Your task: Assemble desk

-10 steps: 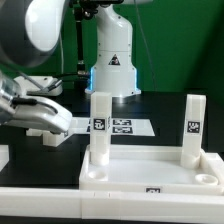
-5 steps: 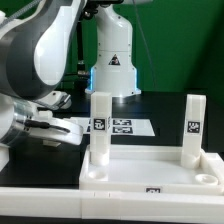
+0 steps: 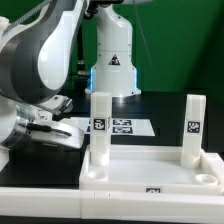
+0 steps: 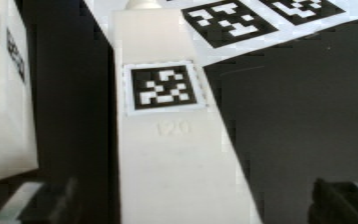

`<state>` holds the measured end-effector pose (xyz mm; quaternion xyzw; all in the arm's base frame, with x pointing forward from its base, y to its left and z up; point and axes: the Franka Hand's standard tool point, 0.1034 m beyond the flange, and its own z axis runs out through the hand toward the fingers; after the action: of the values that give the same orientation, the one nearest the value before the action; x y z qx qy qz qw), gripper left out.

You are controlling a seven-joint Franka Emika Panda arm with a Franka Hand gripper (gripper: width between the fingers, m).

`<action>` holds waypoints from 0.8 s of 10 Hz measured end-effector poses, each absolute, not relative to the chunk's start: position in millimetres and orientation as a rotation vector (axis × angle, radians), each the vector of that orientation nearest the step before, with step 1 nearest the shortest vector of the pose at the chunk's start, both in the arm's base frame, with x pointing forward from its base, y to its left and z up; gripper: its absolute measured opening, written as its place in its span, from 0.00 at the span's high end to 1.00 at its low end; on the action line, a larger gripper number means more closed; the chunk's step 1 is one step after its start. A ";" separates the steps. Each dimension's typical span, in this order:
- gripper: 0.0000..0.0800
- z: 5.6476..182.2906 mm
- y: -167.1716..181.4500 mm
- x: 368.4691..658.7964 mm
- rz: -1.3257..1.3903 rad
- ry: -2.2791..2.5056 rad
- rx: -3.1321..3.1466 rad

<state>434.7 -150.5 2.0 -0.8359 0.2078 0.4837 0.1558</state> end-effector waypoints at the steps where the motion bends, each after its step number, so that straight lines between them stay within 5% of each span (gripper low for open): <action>1: 0.42 2.0 -150.2 434.8 1.385 0.594 -2.394; 2: 0.64 2.0 -150.2 434.8 1.385 0.594 -2.394; 8: 0.64 7.2 -159.7 442.0 1.346 0.542 -2.417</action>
Offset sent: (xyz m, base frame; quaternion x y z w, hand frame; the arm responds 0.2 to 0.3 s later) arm -0.0010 0.0038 -0.0013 0.0014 0.0031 0.0011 1.0000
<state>442.0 -159.7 7.2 -0.8461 0.1898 0.4714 0.1606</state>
